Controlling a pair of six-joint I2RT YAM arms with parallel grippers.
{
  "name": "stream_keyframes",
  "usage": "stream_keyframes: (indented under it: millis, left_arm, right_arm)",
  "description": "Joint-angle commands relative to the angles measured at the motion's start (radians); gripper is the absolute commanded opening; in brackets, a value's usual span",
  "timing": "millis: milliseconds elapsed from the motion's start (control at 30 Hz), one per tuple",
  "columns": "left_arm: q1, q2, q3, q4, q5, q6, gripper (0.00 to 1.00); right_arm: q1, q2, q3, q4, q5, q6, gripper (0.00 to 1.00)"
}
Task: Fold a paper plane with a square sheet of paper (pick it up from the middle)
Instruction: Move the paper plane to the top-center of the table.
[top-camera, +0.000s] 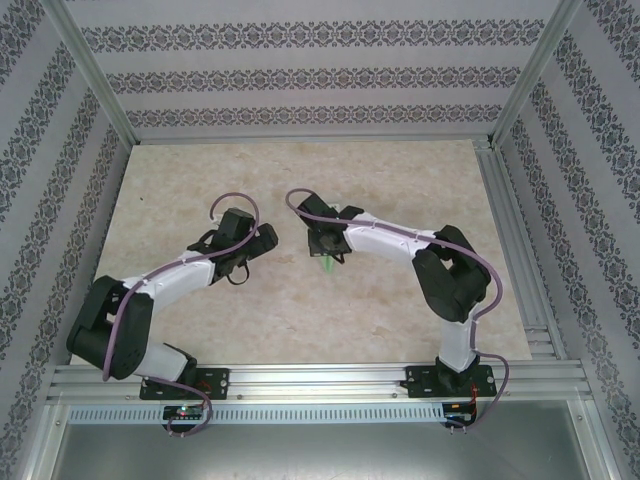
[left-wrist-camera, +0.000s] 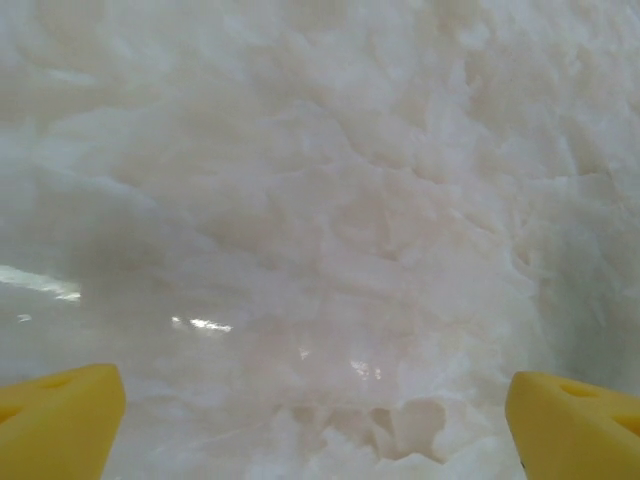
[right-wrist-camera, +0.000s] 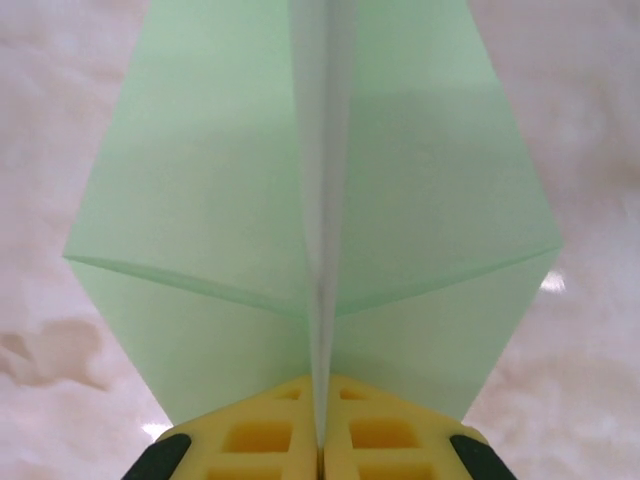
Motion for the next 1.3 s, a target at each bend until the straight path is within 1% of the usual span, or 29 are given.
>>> stream_keyframes:
  millis: [0,167,300,433,533,800,867,933,1067,1200,1267]
  left_arm:
    - [0.02,-0.066,-0.022,-0.122,-0.071,0.046,1.0]
    - [0.043,-0.147,-0.032,-0.217,-0.098,0.074,1.0]
    - [0.062,-0.186,-0.037,-0.25,-0.094,0.083,1.0]
    - [0.072,-0.19,-0.029,-0.263,-0.083,0.092,1.0]
    - [0.074,-0.185,-0.027,-0.26,-0.078,0.094,1.0]
    - [0.076,-0.162,-0.028,-0.237,-0.064,0.096,1.0]
    - [0.078,-0.161,-0.024,-0.24,-0.063,0.097,1.0]
    - [0.077,-0.164,-0.017,-0.247,-0.067,0.104,1.0]
    - [0.077,-0.179,0.01,-0.27,-0.09,0.119,1.0]
    - [0.077,-0.202,0.044,-0.287,-0.12,0.141,1.0]
    - [0.078,-0.212,0.065,-0.297,-0.145,0.162,1.0]
  right_arm:
    - [-0.03,0.081,0.107,-0.009,0.042,-0.118,0.08]
    - [-0.061,0.215,0.295,-0.014,0.04,-0.216,0.09]
    - [-0.08,0.315,0.425,-0.019,0.027,-0.255,0.09]
    - [-0.092,0.394,0.52,-0.045,0.024,-0.257,0.1]
    - [-0.098,0.435,0.559,-0.067,0.018,-0.249,0.12]
    - [-0.097,0.466,0.568,-0.07,-0.003,-0.231,0.17]
    - [-0.095,0.463,0.577,-0.077,-0.006,-0.23,0.2]
    - [-0.092,0.448,0.593,-0.097,-0.003,-0.233,0.27]
    - [-0.09,0.364,0.593,-0.127,0.015,-0.231,0.37]
    - [-0.091,0.227,0.529,-0.115,0.058,-0.233,0.52]
    - [-0.096,0.151,0.473,-0.105,0.09,-0.233,0.63]
